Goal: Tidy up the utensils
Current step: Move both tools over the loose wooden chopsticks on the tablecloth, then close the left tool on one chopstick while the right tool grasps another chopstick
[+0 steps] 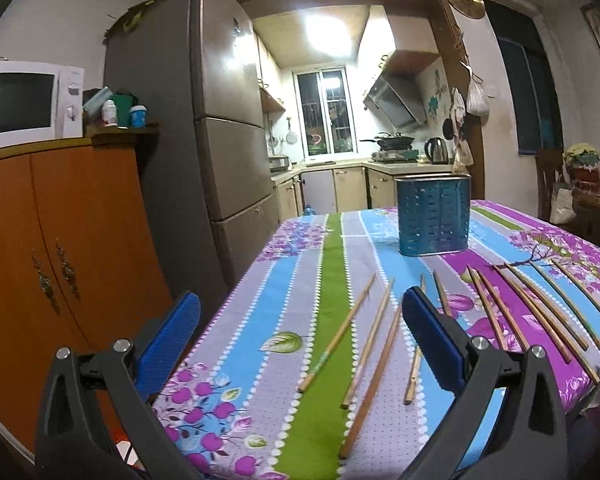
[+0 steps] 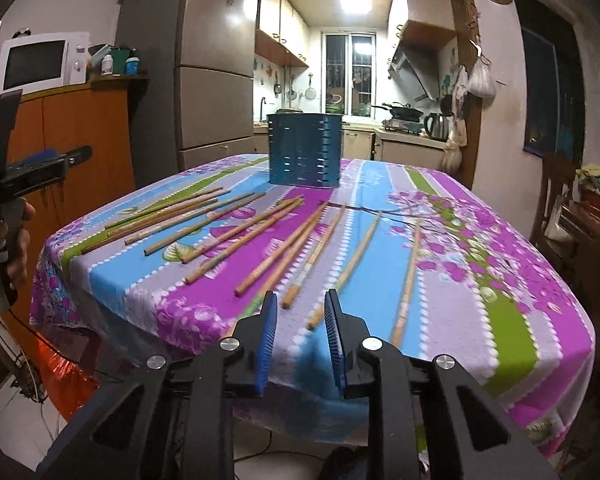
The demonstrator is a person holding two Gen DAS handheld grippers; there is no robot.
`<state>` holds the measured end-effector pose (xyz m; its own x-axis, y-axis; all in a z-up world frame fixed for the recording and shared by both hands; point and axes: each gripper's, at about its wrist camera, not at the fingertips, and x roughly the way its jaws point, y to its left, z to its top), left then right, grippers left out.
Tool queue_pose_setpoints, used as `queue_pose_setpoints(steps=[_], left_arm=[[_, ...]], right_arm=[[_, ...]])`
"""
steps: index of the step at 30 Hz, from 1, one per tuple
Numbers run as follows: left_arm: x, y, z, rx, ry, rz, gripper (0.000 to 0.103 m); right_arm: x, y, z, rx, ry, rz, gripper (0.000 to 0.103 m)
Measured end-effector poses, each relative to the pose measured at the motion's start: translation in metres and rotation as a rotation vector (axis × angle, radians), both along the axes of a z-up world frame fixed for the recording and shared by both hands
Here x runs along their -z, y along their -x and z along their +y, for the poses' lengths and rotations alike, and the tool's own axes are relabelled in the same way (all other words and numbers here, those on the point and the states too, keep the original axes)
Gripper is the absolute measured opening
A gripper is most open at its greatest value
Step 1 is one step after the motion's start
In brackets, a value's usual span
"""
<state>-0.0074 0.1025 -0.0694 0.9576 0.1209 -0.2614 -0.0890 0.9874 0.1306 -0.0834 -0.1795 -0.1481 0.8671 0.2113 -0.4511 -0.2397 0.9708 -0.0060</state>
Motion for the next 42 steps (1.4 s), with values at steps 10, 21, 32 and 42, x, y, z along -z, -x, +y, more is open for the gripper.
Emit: queue_pose_setpoints(steps=[10, 21, 32, 42], left_arm=[[0.006, -0.015, -0.001, 0.026, 0.011, 0.014, 0.098], [0.009, -0.026, -0.002, 0.054, 0.021, 0.028, 0.098], [0.019, -0.016, 0.004, 0.071, 0.021, 0.047, 0.098], [0.062, 0.014, 0.030, 0.073, 0.005, 0.131, 0.078]], right_arm=[[0.006, -0.041, 0.010, 0.010, 0.039, 0.128, 0.010], [0.011, -0.054, 0.014, 0.032, 0.067, 0.168, 0.010], [0.014, -0.050, 0.017, 0.072, 0.062, 0.157, 0.011], [0.011, -0.045, 0.009, 0.083, 0.013, 0.122, 0.008]])
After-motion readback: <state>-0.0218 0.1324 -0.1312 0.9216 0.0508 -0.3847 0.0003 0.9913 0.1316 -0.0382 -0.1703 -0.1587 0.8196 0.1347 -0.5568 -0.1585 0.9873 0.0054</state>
